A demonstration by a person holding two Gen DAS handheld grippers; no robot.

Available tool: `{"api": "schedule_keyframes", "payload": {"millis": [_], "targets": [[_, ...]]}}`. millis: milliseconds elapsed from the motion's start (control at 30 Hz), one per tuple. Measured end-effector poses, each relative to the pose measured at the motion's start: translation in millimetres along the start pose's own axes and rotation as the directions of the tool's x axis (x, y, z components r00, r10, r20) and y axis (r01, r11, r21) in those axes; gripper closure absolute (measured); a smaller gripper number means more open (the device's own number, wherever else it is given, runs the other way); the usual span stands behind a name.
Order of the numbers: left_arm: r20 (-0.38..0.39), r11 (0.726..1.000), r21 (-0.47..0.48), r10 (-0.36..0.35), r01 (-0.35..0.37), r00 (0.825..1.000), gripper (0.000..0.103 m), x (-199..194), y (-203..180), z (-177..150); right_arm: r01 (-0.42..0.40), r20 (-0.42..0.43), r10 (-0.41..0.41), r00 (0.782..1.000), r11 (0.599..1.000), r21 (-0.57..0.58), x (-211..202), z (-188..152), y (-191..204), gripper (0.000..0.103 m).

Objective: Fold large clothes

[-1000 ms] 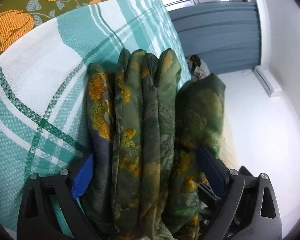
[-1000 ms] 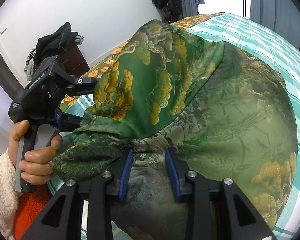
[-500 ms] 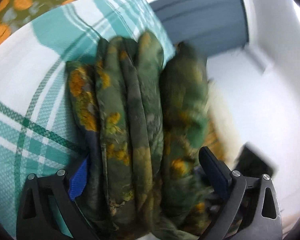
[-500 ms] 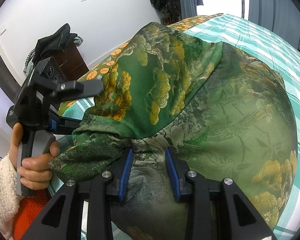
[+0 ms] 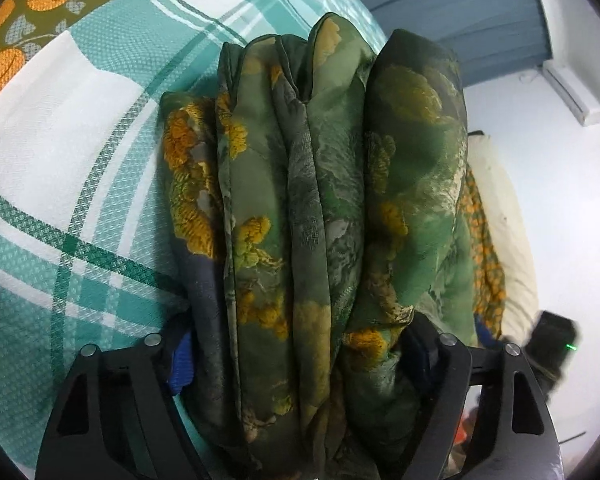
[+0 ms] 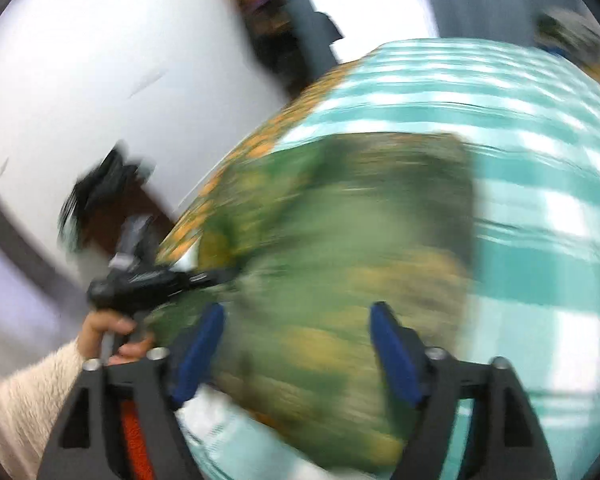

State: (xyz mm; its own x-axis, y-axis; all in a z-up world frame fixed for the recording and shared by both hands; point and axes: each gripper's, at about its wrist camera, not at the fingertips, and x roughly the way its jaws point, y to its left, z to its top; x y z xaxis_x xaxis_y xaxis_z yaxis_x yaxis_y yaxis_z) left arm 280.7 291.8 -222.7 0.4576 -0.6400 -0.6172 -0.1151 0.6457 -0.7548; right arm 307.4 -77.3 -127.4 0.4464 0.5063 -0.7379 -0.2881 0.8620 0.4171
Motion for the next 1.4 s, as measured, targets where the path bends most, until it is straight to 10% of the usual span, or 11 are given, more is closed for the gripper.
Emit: {"api": "schedule_keyframes", "payload": {"millis": [333,400,533,767,1067,1267,1400], "targets": [[-0.028,0.999,-0.019,0.044,-0.045,0.999,0.000,49.4,-24.7,33.7,-0.205,-0.157,0.267,0.951,0.922,0.328,79.3,-0.2,-77.9,0.023],[-0.021,0.997,-0.017,0.075,-0.075,0.997,0.004,54.4,-33.5,37.8,-0.187,-0.170,0.245,0.954,0.935,0.300,84.5,4.1,-75.1,0.024],[0.024,0.997,0.020,0.073,-0.074,0.997,0.042,40.6,-60.6,34.5,-0.131,-0.141,0.148,0.979,0.983,0.127,64.4,7.0,-48.8,0.034],[0.133,0.987,0.143,0.056,-0.075,0.990,0.045,23.0,-133.4,37.4,-0.146,0.022,0.146,0.989,0.989,-0.009,21.0,31.0,-26.5,0.035],[0.177,0.967,0.225,0.080,-0.120,0.981,0.045,92.2,-196.1,150.4,-0.184,0.110,0.183,0.977,0.983,-0.002,52.2,125.6,-94.5,0.035],[0.100,0.968,0.135,0.198,-0.210,0.975,0.024,158.2,-153.1,182.7,-0.210,0.001,0.213,0.977,0.964,0.165,122.7,166.6,-169.5,0.034],[0.158,0.979,0.098,0.165,-0.182,0.974,0.004,147.5,-133.1,163.7,-0.251,-0.025,0.266,0.964,0.934,0.256,142.8,152.2,-194.8,0.015]]}}
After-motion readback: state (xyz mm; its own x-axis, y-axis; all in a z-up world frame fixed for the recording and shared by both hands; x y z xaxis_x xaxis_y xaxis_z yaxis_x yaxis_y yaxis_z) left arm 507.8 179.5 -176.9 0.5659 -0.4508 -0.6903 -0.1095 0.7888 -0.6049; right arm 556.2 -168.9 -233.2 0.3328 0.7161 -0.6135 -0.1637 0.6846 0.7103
